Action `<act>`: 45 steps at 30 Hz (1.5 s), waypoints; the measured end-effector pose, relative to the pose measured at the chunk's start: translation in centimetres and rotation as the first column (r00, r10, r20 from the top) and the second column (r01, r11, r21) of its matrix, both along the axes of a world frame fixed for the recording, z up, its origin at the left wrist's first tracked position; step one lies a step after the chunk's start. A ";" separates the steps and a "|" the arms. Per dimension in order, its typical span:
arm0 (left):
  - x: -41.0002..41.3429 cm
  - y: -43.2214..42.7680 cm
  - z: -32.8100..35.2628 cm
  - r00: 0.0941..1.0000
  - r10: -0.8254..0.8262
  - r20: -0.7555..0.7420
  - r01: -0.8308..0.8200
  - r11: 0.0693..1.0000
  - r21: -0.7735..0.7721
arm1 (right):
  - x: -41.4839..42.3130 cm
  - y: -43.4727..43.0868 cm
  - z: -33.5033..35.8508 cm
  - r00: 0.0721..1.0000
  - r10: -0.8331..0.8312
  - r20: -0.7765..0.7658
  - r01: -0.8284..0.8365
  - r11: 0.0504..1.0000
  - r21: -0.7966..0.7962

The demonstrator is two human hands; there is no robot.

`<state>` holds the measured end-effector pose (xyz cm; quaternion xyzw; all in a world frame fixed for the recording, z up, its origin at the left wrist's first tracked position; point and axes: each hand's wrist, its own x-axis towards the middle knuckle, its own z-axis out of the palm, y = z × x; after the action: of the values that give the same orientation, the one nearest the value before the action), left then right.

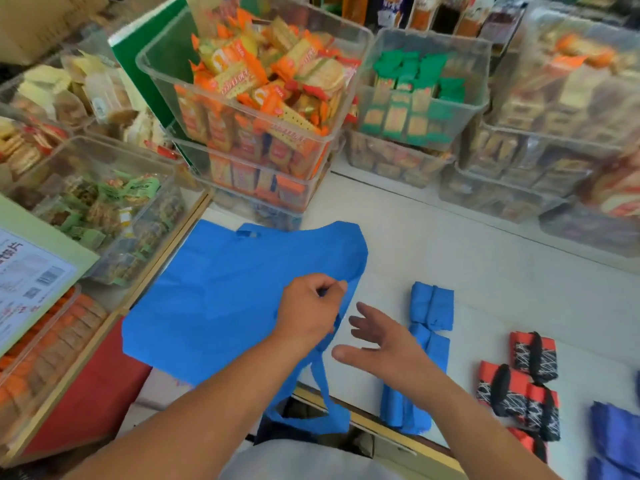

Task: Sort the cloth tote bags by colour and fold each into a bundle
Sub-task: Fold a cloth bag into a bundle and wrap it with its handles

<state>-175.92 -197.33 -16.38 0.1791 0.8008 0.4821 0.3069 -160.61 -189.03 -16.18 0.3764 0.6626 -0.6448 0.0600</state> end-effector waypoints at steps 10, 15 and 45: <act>0.9 6.5 4.8 0.968 0.001 0.250 -0.057 0.975 0.217 | 1.7 5.8 2.3 0.944 -0.318 -0.085 0.329 0.911 0.250; 0.8 7.6 5.2 0.969 -0.086 0.230 0.031 0.972 0.234 | 0.0 7.5 2.7 0.989 -0.136 0.057 0.133 0.990 0.052; 0.3 -13.2 -17.1 0.501 -0.753 -0.427 0.660 0.651 -0.375 | -6.2 2.1 -8.8 0.932 -0.353 0.078 0.288 0.856 0.430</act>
<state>-175.57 -210.53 -33.47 0.5954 0.7444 0.1736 0.2476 -166.76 -186.94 -25.02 0.5343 0.7044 -0.4607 -0.0780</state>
